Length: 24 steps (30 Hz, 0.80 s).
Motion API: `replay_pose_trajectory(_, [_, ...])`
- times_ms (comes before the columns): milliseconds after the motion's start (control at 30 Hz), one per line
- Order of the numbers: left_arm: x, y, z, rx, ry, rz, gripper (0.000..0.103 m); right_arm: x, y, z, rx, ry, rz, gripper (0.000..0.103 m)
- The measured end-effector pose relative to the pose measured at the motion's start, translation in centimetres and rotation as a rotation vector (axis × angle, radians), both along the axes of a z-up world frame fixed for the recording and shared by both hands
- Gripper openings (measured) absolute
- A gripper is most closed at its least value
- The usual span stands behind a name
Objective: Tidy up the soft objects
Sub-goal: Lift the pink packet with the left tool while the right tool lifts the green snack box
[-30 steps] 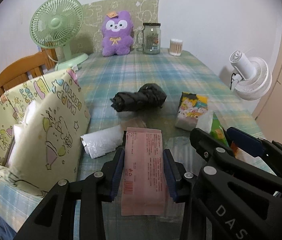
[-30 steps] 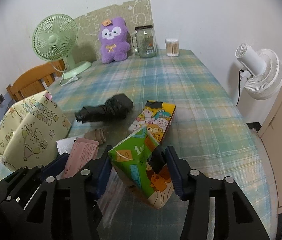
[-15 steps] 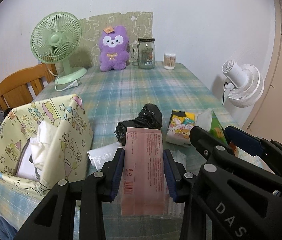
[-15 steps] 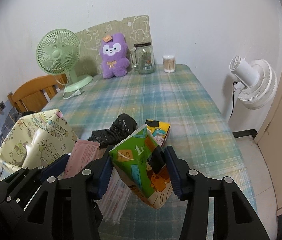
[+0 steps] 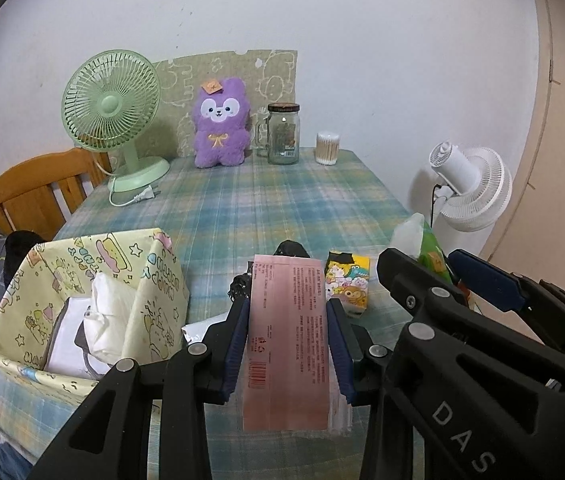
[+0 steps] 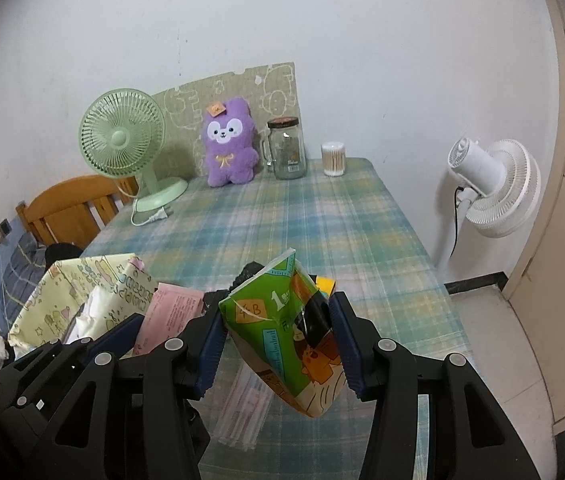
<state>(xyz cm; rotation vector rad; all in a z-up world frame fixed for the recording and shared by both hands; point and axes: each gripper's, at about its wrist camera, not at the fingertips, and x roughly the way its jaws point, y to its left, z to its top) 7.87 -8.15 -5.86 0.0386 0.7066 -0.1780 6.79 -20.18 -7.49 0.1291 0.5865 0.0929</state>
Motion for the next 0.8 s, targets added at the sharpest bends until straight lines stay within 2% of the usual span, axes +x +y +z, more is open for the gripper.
replay_pose_trajectory(800, [-0.5, 3.4, 3.6, -0.011, -0.059, -0.026, 0.039, -1.0, 3.5, 3.7, -0.026, -0.048, -0.007, 0.054])
